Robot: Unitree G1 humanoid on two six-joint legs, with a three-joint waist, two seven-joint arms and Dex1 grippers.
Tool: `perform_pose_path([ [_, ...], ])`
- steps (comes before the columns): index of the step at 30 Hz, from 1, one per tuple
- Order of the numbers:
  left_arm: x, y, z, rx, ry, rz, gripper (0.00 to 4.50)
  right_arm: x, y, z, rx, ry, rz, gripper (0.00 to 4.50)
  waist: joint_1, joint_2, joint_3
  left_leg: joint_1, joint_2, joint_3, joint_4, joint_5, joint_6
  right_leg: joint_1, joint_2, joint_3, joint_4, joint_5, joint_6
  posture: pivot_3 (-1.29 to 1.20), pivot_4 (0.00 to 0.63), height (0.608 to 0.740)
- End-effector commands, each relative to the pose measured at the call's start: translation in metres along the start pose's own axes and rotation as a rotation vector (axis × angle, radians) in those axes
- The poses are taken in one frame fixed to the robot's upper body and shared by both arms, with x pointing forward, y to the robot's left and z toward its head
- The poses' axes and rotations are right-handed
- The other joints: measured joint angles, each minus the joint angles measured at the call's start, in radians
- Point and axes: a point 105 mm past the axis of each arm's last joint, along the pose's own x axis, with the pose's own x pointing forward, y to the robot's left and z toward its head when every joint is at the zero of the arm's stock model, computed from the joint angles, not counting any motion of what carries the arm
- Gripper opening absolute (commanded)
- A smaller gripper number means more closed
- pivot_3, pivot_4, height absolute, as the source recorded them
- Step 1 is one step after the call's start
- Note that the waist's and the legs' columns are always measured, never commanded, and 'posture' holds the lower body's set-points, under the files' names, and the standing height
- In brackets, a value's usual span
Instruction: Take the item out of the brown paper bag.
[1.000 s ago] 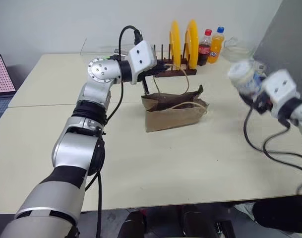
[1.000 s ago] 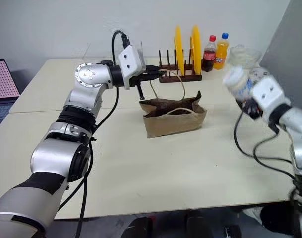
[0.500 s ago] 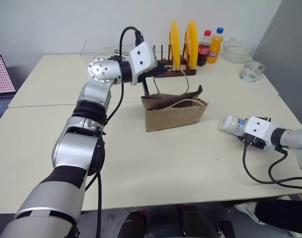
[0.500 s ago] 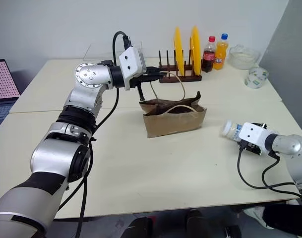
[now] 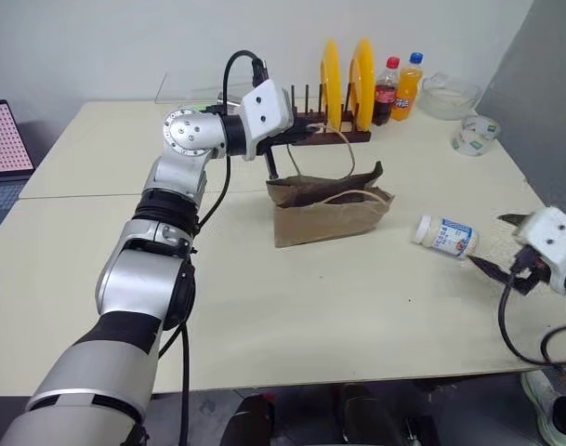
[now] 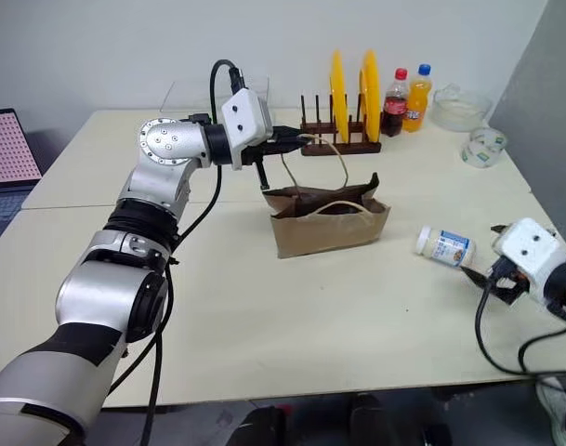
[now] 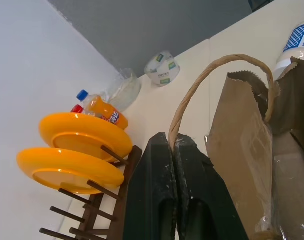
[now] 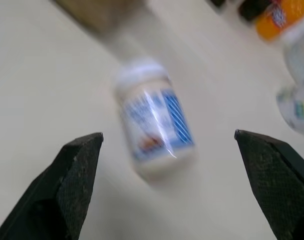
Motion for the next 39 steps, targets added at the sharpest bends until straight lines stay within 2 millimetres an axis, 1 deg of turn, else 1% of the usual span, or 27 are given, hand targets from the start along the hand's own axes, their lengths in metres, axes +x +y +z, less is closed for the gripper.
perform_pose_path([
  [1,-0.006,0.009,0.002,0.0,0.011,0.021,0.0,0.006,0.034,0.05,0.021,-0.216,-0.01,4.44,-0.005,0.0,0.0,0.0,0.0,0.0,0.0,0.0,0.0,0.0,0.0,0.001,0.0,0.0,0.0,0.0,0.15,0.74],
  [2,-0.009,0.011,-0.001,-0.013,0.03,0.026,0.0,0.013,0.045,0.061,0.037,-0.267,-0.021,4.44,-0.006,0.0,0.0,0.001,-0.001,0.001,0.001,0.0,0.0,0.0,0.0,0.001,0.001,0.0,0.0,0.0,0.15,0.74],
  [3,-0.011,0.013,-0.003,-0.024,0.044,0.027,0.41,0.017,0.049,0.068,0.054,-0.302,-0.048,4.5,-0.007,0.0,0.0,0.001,-0.001,0.001,0.002,0.0,0.0,0.0,0.0,0.001,0.001,0.0,0.0,0.0,0.15,0.74],
  [6,-0.02,0.017,-0.005,-0.055,0.057,0.023,1.13,0.029,0.048,0.084,0.123,-0.385,-0.137,4.5,-0.007,0.0,0.0,0.001,-0.001,0.0,0.002,0.0,0.0,0.0,0.0,0.001,0.002,0.0,0.0,0.0,0.15,0.74],
  [9,-0.033,0.027,-0.005,-0.079,0.072,0.06,2.05,0.04,0.048,0.088,0.146,-0.408,-0.155,4.5,-0.005,0.0,0.0,0.001,-0.001,-0.001,0.002,0.0,0.0,0.0,0.0,0.0,0.001,0.0,0.0,0.0,0.15,0.74],
  [13,-0.054,0.043,0.001,-0.101,0.035,0.155,3.27,0.046,0.047,0.089,0.161,-0.422,-0.149,4.5,-0.005,0.0,0.0,0.0,-0.001,-0.003,0.001,0.0,0.0,0.0,0.0,-0.002,0.0,0.0,0.0,0.0,0.15,0.74],
  [15,-0.065,0.047,0.001,-0.142,0.021,0.203,3.86,0.047,0.046,0.087,0.167,-0.426,-0.149,4.5,-0.005,0.0,0.0,0.0,-0.001,-0.003,0.001,0.0,-0.001,0.0,0.0,-0.002,0.0,0.0,0.0,0.0,0.15,0.74],
  [16,-0.069,0.047,0.001,-0.16,0.019,0.219,3.86,0.047,0.045,0.087,0.169,-0.427,-0.15,4.5,-0.005,0.0,0.0,0.0,-0.001,-0.003,0.001,0.0,-0.001,0.0,0.0,-0.002,0.0,0.0,0.0,0.0,0.15,0.74],
  [18,-0.081,0.042,-0.006,-0.227,0.029,0.275,3.86,0.048,0.043,0.084,0.177,-0.425,-0.156,4.5,-0.007,0.001,-0.001,0.001,-0.001,-0.003,0.001,0.0,0.0,0.0,0.0,-0.001,0.0,0.0,0.0,0.0,0.15,0.74],
  [20,-0.092,0.026,-0.014,-0.339,0.038,0.33,3.86,0.048,0.043,0.08,0.189,-0.418,-0.165,4.5,-0.011,0.003,-0.002,0.001,0.0,-0.003,0.0,0.0,0.0,0.0,0.0,-0.001,0.001,0.0,0.0,0.0,0.15,0.74],
  [22,-0.097,0.015,-0.016,-0.396,0.04,0.377,3.86,0.049,0.044,0.077,0.19,-0.411,-0.173,4.5,-0.01,0.003,-0.002,0.002,0.0,-0.003,0.0,0.0,0.0,0.0,0.0,0.0,0.002,0.0,0.0,0.0,0.15,0.74],
  [25,-0.103,-0.015,-0.037,-0.471,0.126,0.529,3.86,0.051,0.041,0.067,0.186,-0.402,-0.282,4.5,-0.002,0.002,-0.003,0.001,0.0,-0.004,0.001,0.0,-0.001,0.0,0.0,-0.001,0.001,0.0,0.0,0.0,0.15,0.74],
  [26,-0.105,-0.024,-0.041,-0.493,0.147,0.567,3.86,0.05,0.042,0.069,0.218,-0.452,-0.297,4.5,-0.001,0.001,-0.003,0.001,0.0,-0.004,0.001,0.0,-0.001,0.0,0.0,-0.001,0.001,0.0,0.0,0.0,0.15,0.74],
  [28,-0.109,-0.046,-0.047,-0.527,0.159,0.629,3.86,0.049,0.045,0.065,0.219,-0.47,-0.33,4.5,0.003,0.001,-0.003,0.001,0.0,-0.004,0.001,0.001,-0.001,0.0,0.0,0.0,0.001,0.0,0.0,0.0,0.15,0.74],
  [31,-0.113,-0.073,-0.049,-0.54,0.17,0.648,3.86,0.045,0.046,0.054,0.211,-0.467,-0.402,4.5,0.008,0.001,-0.003,0.001,0.0,-0.002,0.0,0.001,-0.003,0.0,-0.001,0.0,0.001,0.0,0.0,0.0,0.15,0.74],
  [32,-0.114,-0.079,-0.049,-0.539,0.171,0.66,3.86,0.044,0.046,0.05,0.212,-0.462,-0.423,4.5,0.01,0.001,-0.004,0.001,0.0,-0.002,0.0,0.002,-0.003,0.0,-0.001,0.001,0.001,0.0,0.0,0.0,0.15,0.74],
  [34,-0.116,-0.087,-0.051,-0.541,0.173,0.686,3.86,0.042,0.047,0.046,0.215,-0.463,-0.436,4.5,0.015,0.001,-0.004,0.002,0.0,-0.002,-0.001,0.001,-0.003,0.0,-0.001,0.001,0.001,0.0,-0.001,0.0,0.15,0.74],
  [36,-0.115,-0.095,-0.056,-0.535,0.212,0.686,3.86,0.041,0.045,0.045,0.231,-0.469,-0.447,4.5,0.02,0.001,-0.004,0.002,0.0,-0.001,-0.001,0.001,-0.002,0.0,-0.001,0.001,0.001,0.001,-0.001,0.0,0.15,0.74],
  [39,-0.108,-0.105,-0.056,-0.531,0.188,0.66,3.86,0.042,0.043,0.045,0.221,-0.472,-0.44,4.5,0.022,0.002,-0.005,0.004,0.0,0.0,-0.001,0.001,-0.002,0.001,-0.001,0.001,0.0,0.001,-0.002,0.0,0.15,0.74],
])
